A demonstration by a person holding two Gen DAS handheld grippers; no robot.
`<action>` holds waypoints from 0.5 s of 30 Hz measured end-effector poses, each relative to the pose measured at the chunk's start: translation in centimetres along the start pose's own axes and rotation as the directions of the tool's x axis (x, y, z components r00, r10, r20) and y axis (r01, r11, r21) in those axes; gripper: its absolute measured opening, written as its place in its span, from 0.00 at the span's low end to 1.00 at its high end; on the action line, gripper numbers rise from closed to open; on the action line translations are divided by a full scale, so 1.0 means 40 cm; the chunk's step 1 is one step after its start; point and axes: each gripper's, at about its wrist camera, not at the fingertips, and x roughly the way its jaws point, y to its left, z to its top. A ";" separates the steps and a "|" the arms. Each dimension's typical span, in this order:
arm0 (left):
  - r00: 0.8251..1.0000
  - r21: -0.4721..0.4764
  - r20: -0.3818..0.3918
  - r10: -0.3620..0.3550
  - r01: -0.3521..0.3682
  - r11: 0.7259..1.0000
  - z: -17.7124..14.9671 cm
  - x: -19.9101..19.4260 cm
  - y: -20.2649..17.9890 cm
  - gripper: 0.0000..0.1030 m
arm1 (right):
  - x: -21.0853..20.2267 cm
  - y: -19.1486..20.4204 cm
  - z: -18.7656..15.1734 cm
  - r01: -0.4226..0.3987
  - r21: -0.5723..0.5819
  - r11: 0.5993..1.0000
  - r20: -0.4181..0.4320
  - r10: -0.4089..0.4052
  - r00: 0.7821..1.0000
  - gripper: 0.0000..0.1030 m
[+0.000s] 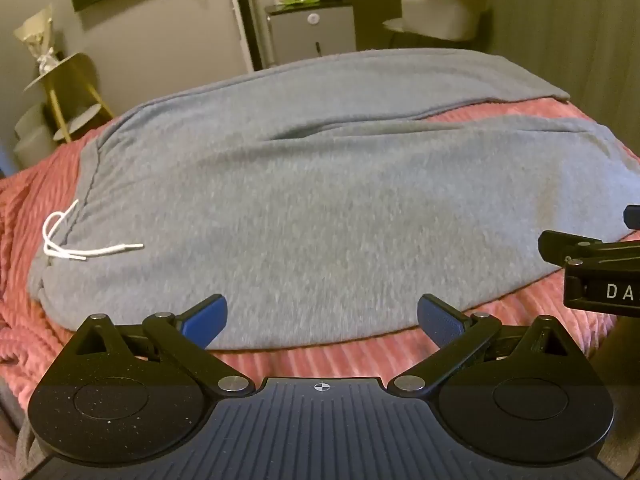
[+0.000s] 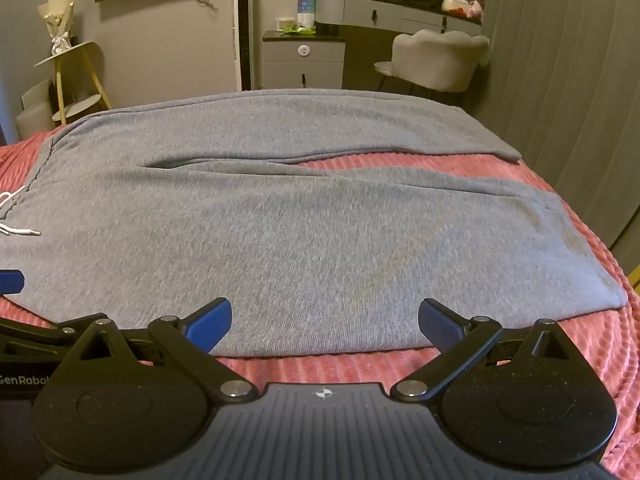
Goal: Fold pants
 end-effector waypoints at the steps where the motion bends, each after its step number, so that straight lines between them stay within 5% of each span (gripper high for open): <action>1: 1.000 0.002 0.001 0.001 -0.001 1.000 0.000 0.000 0.000 1.00 | 0.000 0.000 0.000 0.000 -0.001 1.000 0.000 0.000 1.000 0.97; 15: 1.000 0.008 -0.007 0.005 -0.005 1.000 -0.005 0.005 -0.008 1.00 | 0.000 -0.001 0.001 0.004 -0.002 1.000 -0.001 -0.004 1.000 0.97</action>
